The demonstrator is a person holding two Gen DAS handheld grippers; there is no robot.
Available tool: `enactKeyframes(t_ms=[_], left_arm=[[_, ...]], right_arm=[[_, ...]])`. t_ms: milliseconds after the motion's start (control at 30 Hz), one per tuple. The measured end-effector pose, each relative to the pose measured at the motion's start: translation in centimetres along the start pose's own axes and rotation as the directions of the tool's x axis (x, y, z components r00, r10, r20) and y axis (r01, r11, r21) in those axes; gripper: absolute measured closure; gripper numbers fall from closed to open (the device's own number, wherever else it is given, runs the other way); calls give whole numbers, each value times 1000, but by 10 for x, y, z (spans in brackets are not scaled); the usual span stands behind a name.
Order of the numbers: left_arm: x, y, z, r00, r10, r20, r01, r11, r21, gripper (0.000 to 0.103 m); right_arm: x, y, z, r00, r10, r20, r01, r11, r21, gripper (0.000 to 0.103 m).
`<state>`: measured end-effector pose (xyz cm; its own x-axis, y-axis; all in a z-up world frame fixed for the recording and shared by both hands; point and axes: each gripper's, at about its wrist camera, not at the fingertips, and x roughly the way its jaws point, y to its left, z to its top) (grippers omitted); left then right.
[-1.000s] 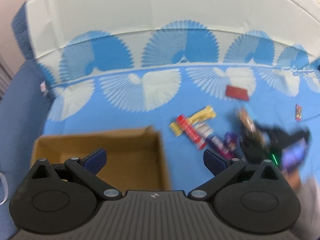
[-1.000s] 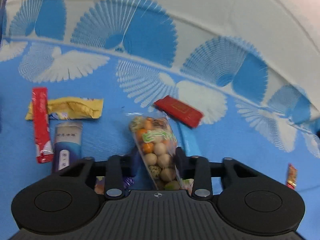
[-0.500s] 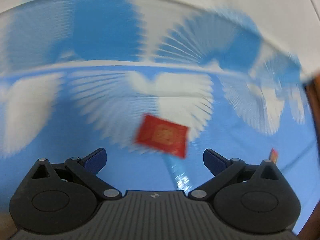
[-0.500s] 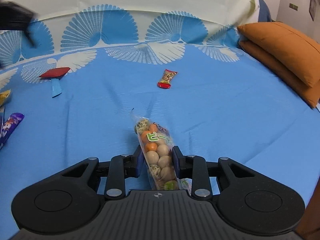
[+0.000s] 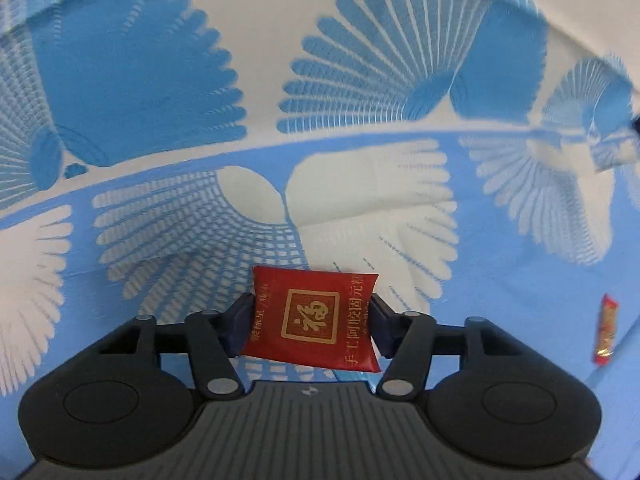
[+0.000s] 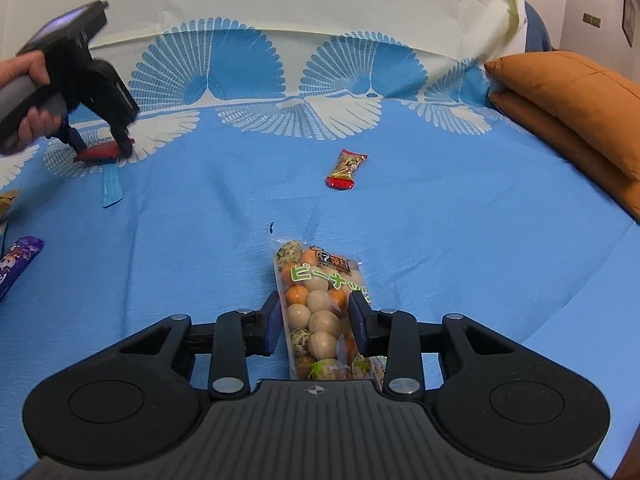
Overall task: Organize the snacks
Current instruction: 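Grasp the clear nut bag with the right tool while the left tool grasps the red gold-print packet, then carry the nut bag and red packet in both tools toward the box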
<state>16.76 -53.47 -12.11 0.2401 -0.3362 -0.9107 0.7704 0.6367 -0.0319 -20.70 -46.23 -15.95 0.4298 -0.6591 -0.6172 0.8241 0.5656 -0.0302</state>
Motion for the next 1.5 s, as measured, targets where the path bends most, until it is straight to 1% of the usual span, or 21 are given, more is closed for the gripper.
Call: enactKeyframes(t_ms=[67,100,167,200,300,367,500,633,733,800,867,967,1067,1167,1233,1300,1367,1500], left_arm=[[-20,0,-3,999,9,46,-11,999,33,40],[-32,2,-5,998,6,62,-8,999,33,40],[-59,7,-9,996,-19,86,17,1000,24,40],[-76,11,-15,994,-33,104,30,999,31,40],[-123,20,-34,985,-50,168,39,997,68,40],[-159,25,-55,978,-68,200,52,995,83,40],[-233,41,-107,963,-98,249,78,993,87,40],[-301,59,-174,953,-127,275,111,991,73,40],[-345,72,-227,948,-132,289,120,991,57,40],[-369,82,-262,951,-135,280,128,991,43,40],[-392,91,-296,954,-130,269,127,992,26,40],[-419,107,-346,961,-103,255,107,994,-1,40],[-446,125,-399,962,-39,270,46,999,-19,40],[-462,150,-447,968,-1,249,22,996,-83,40],[-468,166,-476,970,28,243,2,992,-125,40],[-473,183,-498,968,61,243,-23,987,-157,40],[-478,196,-517,966,87,245,-41,981,-189,40],[-491,211,-539,955,88,283,-26,976,-218,40]], right_arm=[[-3,-1,-1,1000,0,5,-1,1000,6,69],[-6,-2,-1,1000,-2,5,2,1000,12,71],[-15,-5,3,1000,3,10,-3,999,41,73],[-20,-6,5,1000,9,14,-10,999,52,74],[-42,-7,11,999,12,31,-14,997,78,74],[-62,-6,15,999,23,49,-28,995,97,74],[-109,0,22,993,84,78,-94,987,132,74],[-164,17,25,979,174,103,-187,975,124,74],[-207,32,22,959,264,102,-274,956,100,74],[-234,44,18,942,321,95,-328,941,78,74],[-262,57,13,921,380,86,-386,921,60,74],[-303,77,2,881,469,60,-472,881,28,74],[-344,102,-14,834,552,19,-551,834,-36,74],[-378,127,-29,791,611,-23,-611,787,-90,74],[-398,142,-39,768,638,-51,-639,759,-127,74],[-415,156,-45,756,651,-71,-652,738,-171,74],[-430,167,-50,751,656,-77,-655,724,-217,74],[-450,181,-53,760,647,-64,-636,720,-276,74]])
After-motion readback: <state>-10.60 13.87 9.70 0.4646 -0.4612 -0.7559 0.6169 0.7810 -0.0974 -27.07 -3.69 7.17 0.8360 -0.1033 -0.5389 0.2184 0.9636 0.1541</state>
